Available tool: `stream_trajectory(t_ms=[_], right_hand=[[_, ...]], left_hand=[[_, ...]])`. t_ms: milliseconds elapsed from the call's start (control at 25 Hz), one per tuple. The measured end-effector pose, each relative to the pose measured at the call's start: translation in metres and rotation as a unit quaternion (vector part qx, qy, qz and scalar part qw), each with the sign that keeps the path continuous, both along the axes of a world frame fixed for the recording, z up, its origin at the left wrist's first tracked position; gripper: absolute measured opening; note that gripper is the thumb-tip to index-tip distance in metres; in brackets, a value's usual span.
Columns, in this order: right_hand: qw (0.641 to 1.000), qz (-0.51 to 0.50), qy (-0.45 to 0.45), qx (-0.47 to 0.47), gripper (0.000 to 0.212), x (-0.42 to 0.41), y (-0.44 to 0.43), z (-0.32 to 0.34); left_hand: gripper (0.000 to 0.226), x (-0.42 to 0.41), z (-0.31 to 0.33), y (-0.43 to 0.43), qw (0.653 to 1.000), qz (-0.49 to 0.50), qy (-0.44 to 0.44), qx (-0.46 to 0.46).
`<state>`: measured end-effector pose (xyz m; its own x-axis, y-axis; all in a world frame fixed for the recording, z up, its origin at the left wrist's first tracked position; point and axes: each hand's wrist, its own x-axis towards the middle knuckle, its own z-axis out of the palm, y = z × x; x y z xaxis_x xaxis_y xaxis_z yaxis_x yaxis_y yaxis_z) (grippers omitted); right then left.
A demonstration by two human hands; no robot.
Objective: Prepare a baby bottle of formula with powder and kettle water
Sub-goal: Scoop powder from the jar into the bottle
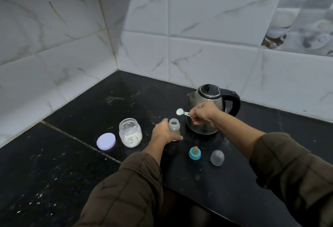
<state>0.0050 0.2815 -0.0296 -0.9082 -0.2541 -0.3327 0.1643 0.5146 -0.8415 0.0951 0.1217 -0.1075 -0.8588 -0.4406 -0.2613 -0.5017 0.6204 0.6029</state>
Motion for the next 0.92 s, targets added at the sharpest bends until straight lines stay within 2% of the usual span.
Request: stream_trajectory(t_ms=[80,160,320,440,640,800,920], right_hand=[[1.0,0.0,0.005,0.011,0.019,0.0,0.002,-0.01],[1.0,0.006,0.018,0.021,0.018,0.002,0.004,-0.015],[0.995,0.03,0.078,0.048,0.014,0.007,0.004,-0.015],[0.971,0.083,0.194,0.112,0.013,0.009,0.002,-0.01],[0.899,0.157,0.363,0.19,0.012,0.01,-0.001,-0.004],[0.81,0.231,0.479,0.247,0.016,0.01,-0.001,-0.007],[0.735,0.269,0.559,0.273,0.009,0.01,-0.001,-0.007]], left_hand=[[0.064,0.0,-0.004,0.006,1.0,0.017,-0.006,0.005],[0.051,0.0,-0.005,0.009,1.0,0.022,-0.003,-0.001],[0.046,0.0,-0.001,0.01,1.0,0.021,0.011,-0.003],[0.045,0.0,0.004,0.006,0.999,0.024,0.03,-0.013],[0.045,0.002,0.018,0.0,0.997,0.019,0.069,-0.035],[0.046,0.0,0.03,-0.003,0.995,0.011,0.092,-0.048],[0.048,-0.001,0.032,-0.007,0.993,0.01,0.108,-0.054]])
